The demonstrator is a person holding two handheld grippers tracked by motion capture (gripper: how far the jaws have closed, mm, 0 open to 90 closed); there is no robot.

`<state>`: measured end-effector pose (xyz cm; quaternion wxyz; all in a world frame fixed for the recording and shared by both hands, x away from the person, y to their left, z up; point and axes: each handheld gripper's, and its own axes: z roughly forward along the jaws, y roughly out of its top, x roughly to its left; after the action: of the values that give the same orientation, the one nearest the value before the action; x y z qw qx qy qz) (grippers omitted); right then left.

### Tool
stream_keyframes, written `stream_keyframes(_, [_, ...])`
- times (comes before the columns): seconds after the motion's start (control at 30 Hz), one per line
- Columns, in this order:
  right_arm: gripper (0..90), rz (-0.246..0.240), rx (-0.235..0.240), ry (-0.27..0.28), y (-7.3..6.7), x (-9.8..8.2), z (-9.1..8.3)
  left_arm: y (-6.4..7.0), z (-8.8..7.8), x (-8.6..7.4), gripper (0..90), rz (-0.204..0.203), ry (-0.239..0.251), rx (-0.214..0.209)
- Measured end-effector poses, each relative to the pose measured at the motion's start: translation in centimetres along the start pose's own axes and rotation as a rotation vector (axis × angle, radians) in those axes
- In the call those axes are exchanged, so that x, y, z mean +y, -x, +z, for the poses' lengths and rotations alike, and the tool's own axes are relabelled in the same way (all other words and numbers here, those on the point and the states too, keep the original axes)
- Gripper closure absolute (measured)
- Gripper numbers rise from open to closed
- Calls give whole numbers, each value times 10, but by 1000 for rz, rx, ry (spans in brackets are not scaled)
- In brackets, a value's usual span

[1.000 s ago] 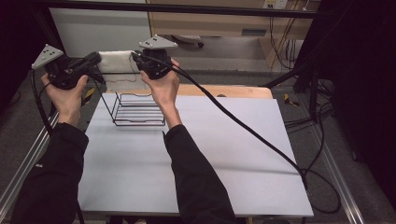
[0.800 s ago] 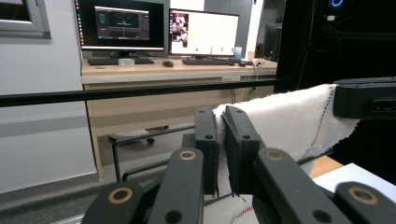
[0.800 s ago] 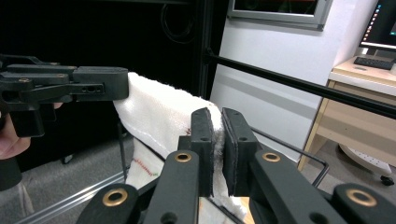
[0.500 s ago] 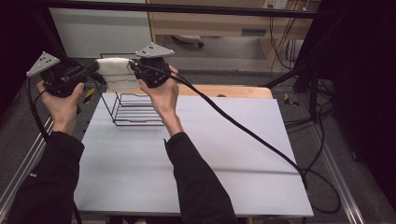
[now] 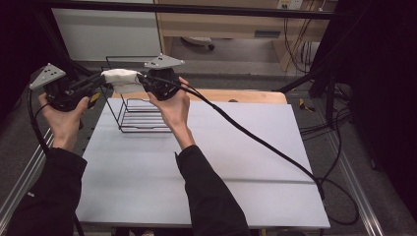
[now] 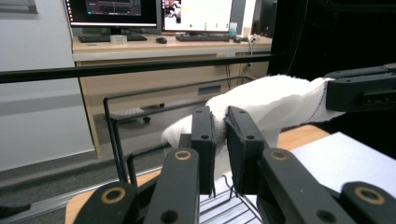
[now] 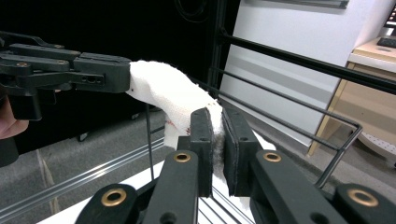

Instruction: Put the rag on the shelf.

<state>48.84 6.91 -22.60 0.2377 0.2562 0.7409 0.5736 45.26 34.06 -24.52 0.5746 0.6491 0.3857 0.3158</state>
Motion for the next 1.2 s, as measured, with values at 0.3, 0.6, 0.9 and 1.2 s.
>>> stream_keyframes(0.3, [834, 10, 14, -7, 0, -9, -1, 2, -3, -1, 787, 27, -36, 6])
stream_keyframes(0.6, [832, 2, 18, -10, -1, -13, -2, 4, -8, 29, 779, 46, -48, 22])
stream_keyframes(0.9, [829, -1, 23, -16, -2, -16, -1, 1, 13, 35, 900, 37, -153, 9])
stream_keyframes(1.2, [819, -6, 32, -24, -1, -20, -1, 4, 15, 24, 900, 40, -190, -27])
